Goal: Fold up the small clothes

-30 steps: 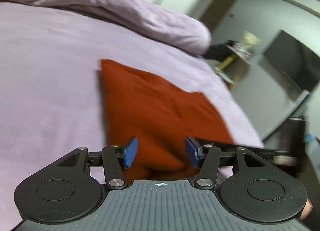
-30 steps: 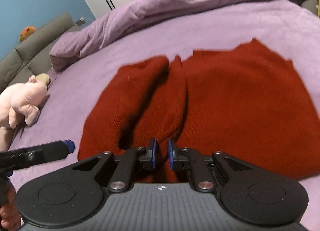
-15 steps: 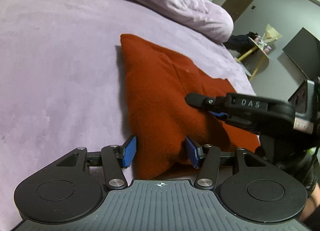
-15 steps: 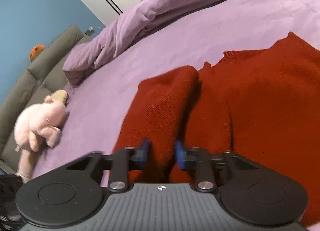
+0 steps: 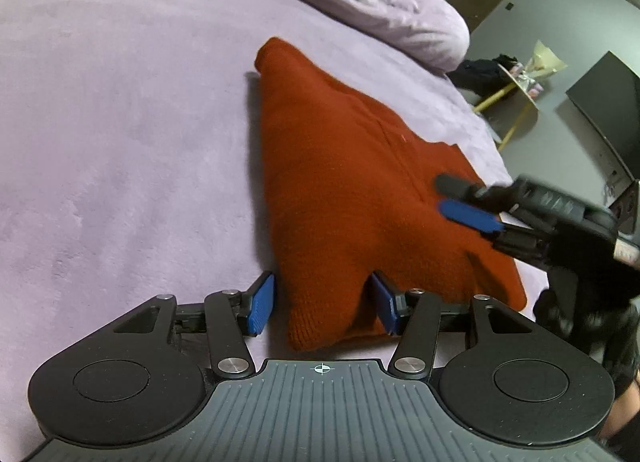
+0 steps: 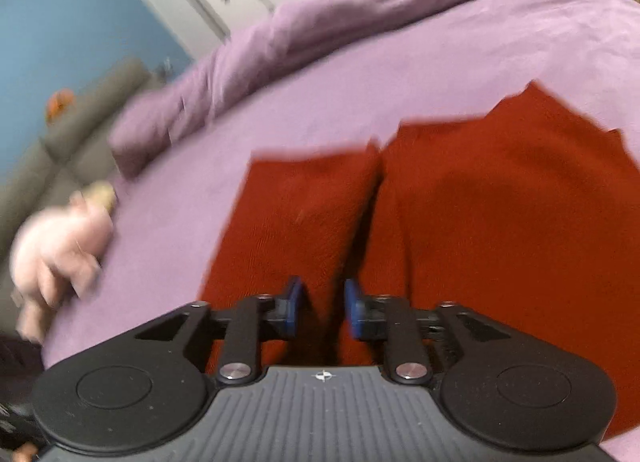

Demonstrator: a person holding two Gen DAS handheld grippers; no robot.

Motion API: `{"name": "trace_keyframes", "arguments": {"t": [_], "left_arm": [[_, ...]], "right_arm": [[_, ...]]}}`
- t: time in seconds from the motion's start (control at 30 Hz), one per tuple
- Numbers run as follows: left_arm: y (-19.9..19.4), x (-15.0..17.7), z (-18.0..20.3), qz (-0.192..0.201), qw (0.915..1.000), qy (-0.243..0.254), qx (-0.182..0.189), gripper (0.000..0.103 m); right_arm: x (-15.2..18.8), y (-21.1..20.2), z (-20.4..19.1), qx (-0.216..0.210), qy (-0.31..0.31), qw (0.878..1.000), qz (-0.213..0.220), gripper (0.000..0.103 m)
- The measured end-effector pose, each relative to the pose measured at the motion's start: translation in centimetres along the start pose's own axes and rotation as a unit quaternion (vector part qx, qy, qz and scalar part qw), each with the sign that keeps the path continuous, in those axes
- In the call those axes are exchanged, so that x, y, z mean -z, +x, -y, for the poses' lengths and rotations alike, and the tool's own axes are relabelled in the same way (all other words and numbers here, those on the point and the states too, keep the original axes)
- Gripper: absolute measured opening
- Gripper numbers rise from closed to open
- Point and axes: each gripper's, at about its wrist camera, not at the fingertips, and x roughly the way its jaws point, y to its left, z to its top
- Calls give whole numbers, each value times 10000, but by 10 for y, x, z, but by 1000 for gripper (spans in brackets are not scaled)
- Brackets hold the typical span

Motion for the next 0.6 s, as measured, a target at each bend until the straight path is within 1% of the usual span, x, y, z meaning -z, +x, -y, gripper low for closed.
{"name": "trace_keyframes", "arguments": {"t": [0.03,0.07,0.1,0.13,0.2,0.23,0.3,0.33,0.37,0.4,0.43,0.47,0.5,0.57,0.6], "left_arm": [[0,0,-1,-12,10000,-26,5,57],[0,0,-1,-23,10000,-53,13,57],[1,1,-1,-29,10000,-53,18,57],[2,2,0,-29,10000,-34,8,58],[1,4,2,-31,10000,0,-17,58],[0,4,3,-32,10000,29,-37,58],[3,2,7,-37,9999,95,-77,58],[2,2,8,-50,9999,128,-93,58],[1,3,9,-68,9998,166,-112,58],[-1,4,12,-80,9996,221,-151,58],[-4,5,15,-75,9994,278,-185,58],[-7,8,18,-62,9992,343,-207,58],[-9,10,21,-54,9990,398,-215,60],[-10,15,28,-133,9982,522,-244,60],[-8,17,32,-184,9976,609,-265,60]], "right_arm": [[-3,-7,10,71,202,9996,157,58],[-6,-10,19,112,392,9989,212,63],[-8,-9,30,68,644,9977,193,63],[-9,-4,41,-90,959,9953,71,63],[-7,12,58,-636,1654,9840,-211,63],[-7,17,60,-800,1857,9791,-220,63],[-10,26,54,-1118,1952,9742,-187,63],[-13,33,49,-1296,1956,9717,-262,63],[-14,40,38,-1343,1885,9723,-338,63],[-16,45,30,-1267,1714,9763,-386,56],[-17,48,20,-1084,1452,9827,-383,35],[-19,50,7,-768,1067,9906,-381,23],[-22,51,-1,-553,758,9950,-352,15],[-22,42,-21,-178,-8,9997,-141,12],[-25,36,-29,51,-396,9992,-45,11]]}}
